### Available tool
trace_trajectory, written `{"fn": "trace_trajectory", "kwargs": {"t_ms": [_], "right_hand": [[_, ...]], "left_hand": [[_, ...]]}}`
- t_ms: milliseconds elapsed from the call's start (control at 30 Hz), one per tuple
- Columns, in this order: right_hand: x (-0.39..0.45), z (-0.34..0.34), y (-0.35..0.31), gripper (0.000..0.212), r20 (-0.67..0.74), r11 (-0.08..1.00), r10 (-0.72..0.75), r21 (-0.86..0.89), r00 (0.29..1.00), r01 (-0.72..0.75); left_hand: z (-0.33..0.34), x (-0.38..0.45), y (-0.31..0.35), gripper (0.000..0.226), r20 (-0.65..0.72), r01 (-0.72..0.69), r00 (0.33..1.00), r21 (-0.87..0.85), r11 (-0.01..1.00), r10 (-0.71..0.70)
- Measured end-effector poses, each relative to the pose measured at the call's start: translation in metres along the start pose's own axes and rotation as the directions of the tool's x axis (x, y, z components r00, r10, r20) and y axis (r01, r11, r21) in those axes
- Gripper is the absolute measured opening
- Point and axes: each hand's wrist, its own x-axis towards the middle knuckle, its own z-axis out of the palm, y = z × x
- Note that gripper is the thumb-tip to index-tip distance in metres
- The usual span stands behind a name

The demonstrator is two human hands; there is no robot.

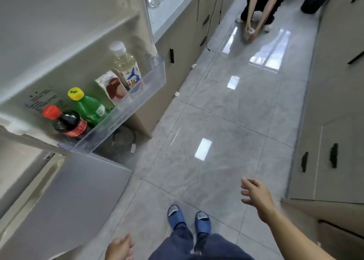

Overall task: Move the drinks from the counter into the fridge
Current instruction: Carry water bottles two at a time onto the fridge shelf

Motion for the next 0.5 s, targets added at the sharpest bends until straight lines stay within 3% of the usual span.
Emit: {"fn": "trace_trajectory", "kwargs": {"t_ms": [100, 300, 500], "right_hand": [[-0.006, -0.023, 0.026, 0.022, -0.094, 0.996, 0.087, 0.025, 0.992, -0.085], [-0.026, -0.048, 0.08, 0.014, -0.21, 0.966, 0.259, 0.05, 0.943, -0.254], [-0.026, -0.061, 0.11, 0.02, -0.267, 0.894, 0.444, 0.072, 0.855, -0.442]], "left_hand": [[-0.002, 0.017, 0.02, 0.012, -0.015, -0.001, 1.0, 0.08, 0.997, 0.002], [0.017, 0.041, 0.097, 0.017, -0.012, -0.063, 0.997, 0.286, 0.956, 0.07], [0.089, 0.042, 0.199, 0.014, 0.119, -0.237, 0.97, 0.301, 0.924, 0.21]]}}
